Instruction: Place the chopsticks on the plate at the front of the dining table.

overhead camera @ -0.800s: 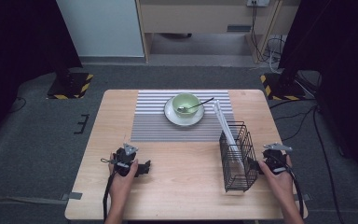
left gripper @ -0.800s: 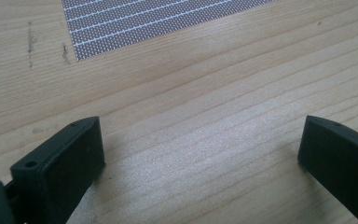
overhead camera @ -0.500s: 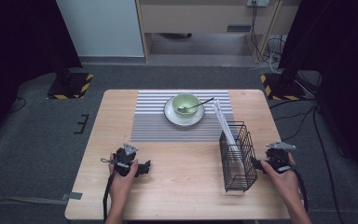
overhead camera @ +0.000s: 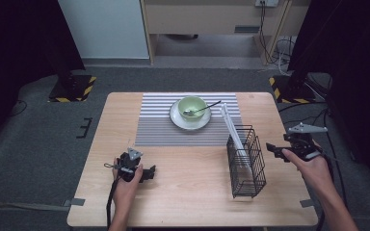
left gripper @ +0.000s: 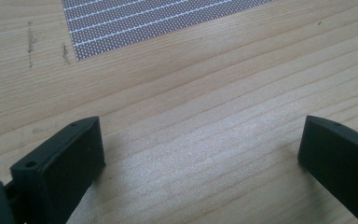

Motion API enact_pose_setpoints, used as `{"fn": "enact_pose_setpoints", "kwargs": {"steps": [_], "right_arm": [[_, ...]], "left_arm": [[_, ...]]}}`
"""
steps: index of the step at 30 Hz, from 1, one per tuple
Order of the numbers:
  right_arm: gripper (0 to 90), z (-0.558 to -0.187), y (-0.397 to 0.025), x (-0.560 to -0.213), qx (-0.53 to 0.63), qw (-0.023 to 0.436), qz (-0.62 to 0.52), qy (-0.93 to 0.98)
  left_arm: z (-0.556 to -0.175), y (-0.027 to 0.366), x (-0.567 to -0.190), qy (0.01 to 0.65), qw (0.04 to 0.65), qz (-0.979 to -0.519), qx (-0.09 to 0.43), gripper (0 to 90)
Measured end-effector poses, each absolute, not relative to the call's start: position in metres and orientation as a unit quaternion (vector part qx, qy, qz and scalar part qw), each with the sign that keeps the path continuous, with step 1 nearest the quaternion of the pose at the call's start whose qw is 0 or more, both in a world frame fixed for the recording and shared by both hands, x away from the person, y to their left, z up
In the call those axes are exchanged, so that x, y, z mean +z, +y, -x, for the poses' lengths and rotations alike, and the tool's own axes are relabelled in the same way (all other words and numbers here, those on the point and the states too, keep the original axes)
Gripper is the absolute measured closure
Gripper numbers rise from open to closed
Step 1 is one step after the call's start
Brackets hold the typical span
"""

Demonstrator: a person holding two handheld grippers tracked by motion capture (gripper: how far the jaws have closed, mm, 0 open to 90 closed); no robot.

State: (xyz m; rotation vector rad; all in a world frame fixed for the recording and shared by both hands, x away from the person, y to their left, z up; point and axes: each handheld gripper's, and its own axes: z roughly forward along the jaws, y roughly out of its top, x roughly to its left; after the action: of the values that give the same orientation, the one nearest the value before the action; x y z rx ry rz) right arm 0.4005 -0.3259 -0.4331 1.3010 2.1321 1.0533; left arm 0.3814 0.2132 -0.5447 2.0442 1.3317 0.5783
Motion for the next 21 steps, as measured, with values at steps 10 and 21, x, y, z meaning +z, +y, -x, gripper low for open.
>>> {"fn": "enact_pose_setpoints", "kwargs": {"steps": [10, 21], "right_arm": [[30.0, -0.413, -0.293, -0.391, 0.41, 0.207, -0.423, 0.781], [47.4, -0.427, -0.253, -0.371, 0.437, 0.188, -0.383, 0.792]], "left_arm": [[-0.381, 0.213, -0.545, 0.505, 0.312, -0.775, 0.219, 0.0], [-0.381, 0.213, -0.545, 0.504, 0.312, -0.775, 0.22, 0.0]]}}
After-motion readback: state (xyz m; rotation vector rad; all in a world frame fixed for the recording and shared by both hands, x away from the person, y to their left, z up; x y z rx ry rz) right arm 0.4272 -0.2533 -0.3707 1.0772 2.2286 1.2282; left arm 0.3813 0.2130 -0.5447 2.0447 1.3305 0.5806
